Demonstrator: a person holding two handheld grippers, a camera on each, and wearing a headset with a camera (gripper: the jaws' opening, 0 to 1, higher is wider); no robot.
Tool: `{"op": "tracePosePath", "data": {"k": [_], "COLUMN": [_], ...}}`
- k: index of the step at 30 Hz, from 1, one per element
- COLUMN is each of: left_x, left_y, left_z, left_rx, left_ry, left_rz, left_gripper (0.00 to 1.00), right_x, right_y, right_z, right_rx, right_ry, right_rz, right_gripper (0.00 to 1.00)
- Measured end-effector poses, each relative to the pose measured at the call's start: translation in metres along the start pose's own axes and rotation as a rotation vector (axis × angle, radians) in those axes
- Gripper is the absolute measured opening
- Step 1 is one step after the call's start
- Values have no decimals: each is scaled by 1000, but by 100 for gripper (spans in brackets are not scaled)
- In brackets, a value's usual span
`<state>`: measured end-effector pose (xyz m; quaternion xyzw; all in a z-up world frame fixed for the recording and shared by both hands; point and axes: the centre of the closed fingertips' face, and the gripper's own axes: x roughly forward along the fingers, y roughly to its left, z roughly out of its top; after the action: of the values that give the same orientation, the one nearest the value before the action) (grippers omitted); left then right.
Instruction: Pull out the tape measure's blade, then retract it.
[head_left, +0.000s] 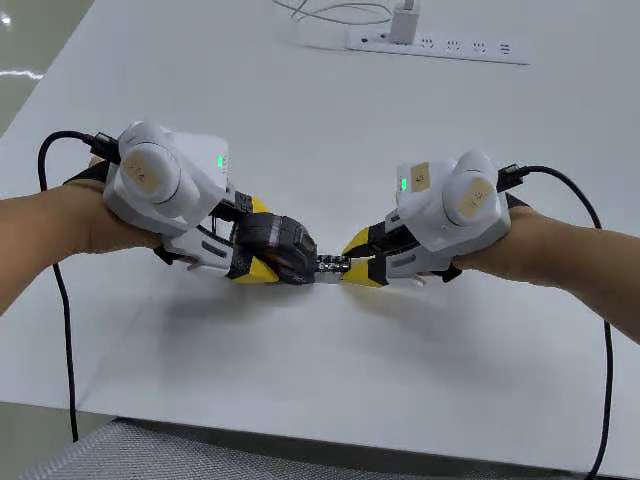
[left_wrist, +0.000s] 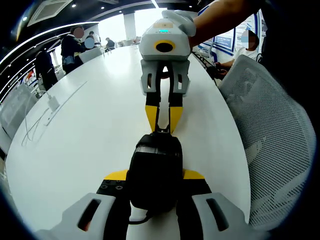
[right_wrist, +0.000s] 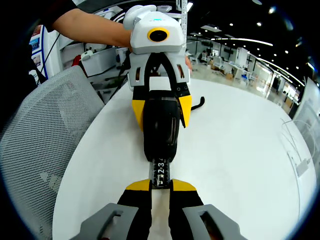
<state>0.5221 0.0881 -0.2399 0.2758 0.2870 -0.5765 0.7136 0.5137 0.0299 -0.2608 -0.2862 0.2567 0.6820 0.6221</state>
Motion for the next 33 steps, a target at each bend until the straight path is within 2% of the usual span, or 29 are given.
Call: {"op": "tracePosePath", "data": {"k": [33], "left_x": [0], "left_y": [-1], "left_z": [0], "left_rx": [-1], "left_ry": [-11], "left_rz": [-3], "left_gripper": [30], "right_x": [-19], "right_y": [1], "right_z": [-20], "right_rx": [25], "right_ry": [-4], "right_rz": [-11], "right_gripper": [8]}}
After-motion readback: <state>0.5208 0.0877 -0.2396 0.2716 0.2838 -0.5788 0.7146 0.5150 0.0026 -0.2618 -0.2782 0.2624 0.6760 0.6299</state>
